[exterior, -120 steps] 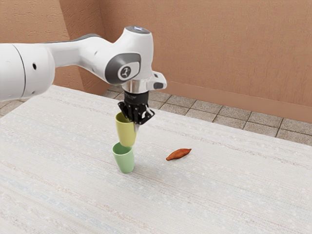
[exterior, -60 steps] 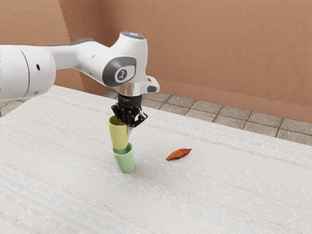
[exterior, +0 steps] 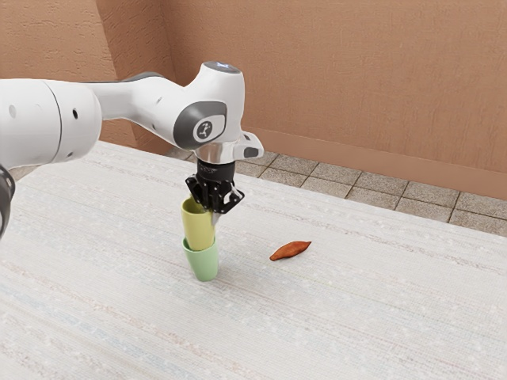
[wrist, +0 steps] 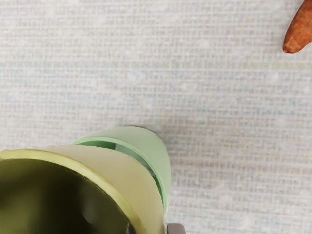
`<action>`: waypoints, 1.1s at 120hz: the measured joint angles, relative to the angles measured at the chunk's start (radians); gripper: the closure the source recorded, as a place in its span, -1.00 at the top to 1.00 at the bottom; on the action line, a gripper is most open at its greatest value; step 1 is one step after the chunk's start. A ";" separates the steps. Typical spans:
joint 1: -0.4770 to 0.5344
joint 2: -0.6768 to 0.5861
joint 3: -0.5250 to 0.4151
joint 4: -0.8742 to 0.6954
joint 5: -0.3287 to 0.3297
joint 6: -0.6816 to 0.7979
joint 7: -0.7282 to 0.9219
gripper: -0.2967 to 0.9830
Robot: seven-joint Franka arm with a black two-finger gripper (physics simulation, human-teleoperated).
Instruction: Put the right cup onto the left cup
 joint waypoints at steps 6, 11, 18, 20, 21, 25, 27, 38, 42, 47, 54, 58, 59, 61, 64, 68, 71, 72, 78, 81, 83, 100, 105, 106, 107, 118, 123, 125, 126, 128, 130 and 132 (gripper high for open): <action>0.001 -0.003 0.000 -0.003 -0.005 0.000 -0.002 -0.46; 0.003 -0.007 -0.001 -0.008 -0.014 -0.001 -0.003 -0.33; 0.009 -0.012 0.000 -0.019 -0.033 -0.003 -0.005 -0.14; 0.010 -0.013 0.000 -0.021 -0.038 -0.004 -0.006 -0.09; 0.011 -0.014 0.000 -0.022 -0.040 -0.004 -0.006 -0.06; 0.012 -0.018 0.000 -0.025 -0.048 -0.006 -0.008 0.02; 0.012 -0.020 0.000 -0.025 -0.051 -0.006 -0.009 0.06; 0.013 -0.043 -0.005 -0.027 -0.061 -0.017 -0.016 0.23; 0.012 -0.055 -0.007 -0.026 -0.064 -0.023 -0.019 0.27; 0.012 -0.074 -0.012 -0.026 -0.065 -0.033 -0.024 0.32; 0.009 -0.107 -0.016 -0.025 -0.067 -0.048 -0.030 0.37; 0.006 -0.124 -0.017 -0.025 -0.067 -0.055 -0.033 0.40; 0.006 -0.129 -0.017 -0.025 -0.068 -0.057 -0.033 0.40; 0.004 -0.137 -0.017 -0.025 -0.068 -0.061 -0.035 0.41; 0.002 -0.148 -0.017 -0.025 -0.068 -0.065 -0.036 0.42; -0.001 -0.162 -0.017 -0.023 -0.068 -0.071 -0.037 0.44; -0.004 -0.172 -0.017 -0.022 -0.068 -0.076 -0.037 0.45; -0.004 -0.174 -0.018 -0.021 -0.067 -0.077 -0.038 0.45; -0.008 -0.194 -0.018 -0.019 -0.067 -0.087 -0.037 0.47; -0.009 -0.203 -0.018 -0.019 -0.066 -0.091 -0.036 0.48; -0.010 -0.208 -0.018 -0.018 -0.066 -0.093 -0.035 0.48; -0.021 -0.244 -0.009 -0.016 -0.067 -0.111 -0.013 0.51; -0.024 -0.253 -0.005 -0.015 -0.067 -0.119 -0.003 0.51; -0.024 -0.254 -0.005 -0.015 -0.067 -0.121 -0.001 0.51; -0.025 -0.256 -0.004 -0.014 -0.067 -0.123 0.001 0.52; -0.035 -0.269 0.013 -0.010 -0.067 -0.144 0.024 0.52; -0.039 -0.271 0.022 -0.008 -0.066 -0.151 0.036 0.53; -0.040 -0.272 0.025 -0.007 -0.066 -0.154 0.040 0.53; -0.041 -0.272 0.027 -0.007 -0.066 -0.155 0.042 0.53; -0.041 -0.272 0.029 -0.006 -0.065 -0.158 0.047 0.53; -0.042 -0.273 0.032 -0.004 -0.064 -0.160 0.052 0.53; -0.044 -0.273 0.037 -0.003 -0.064 -0.162 0.057 0.53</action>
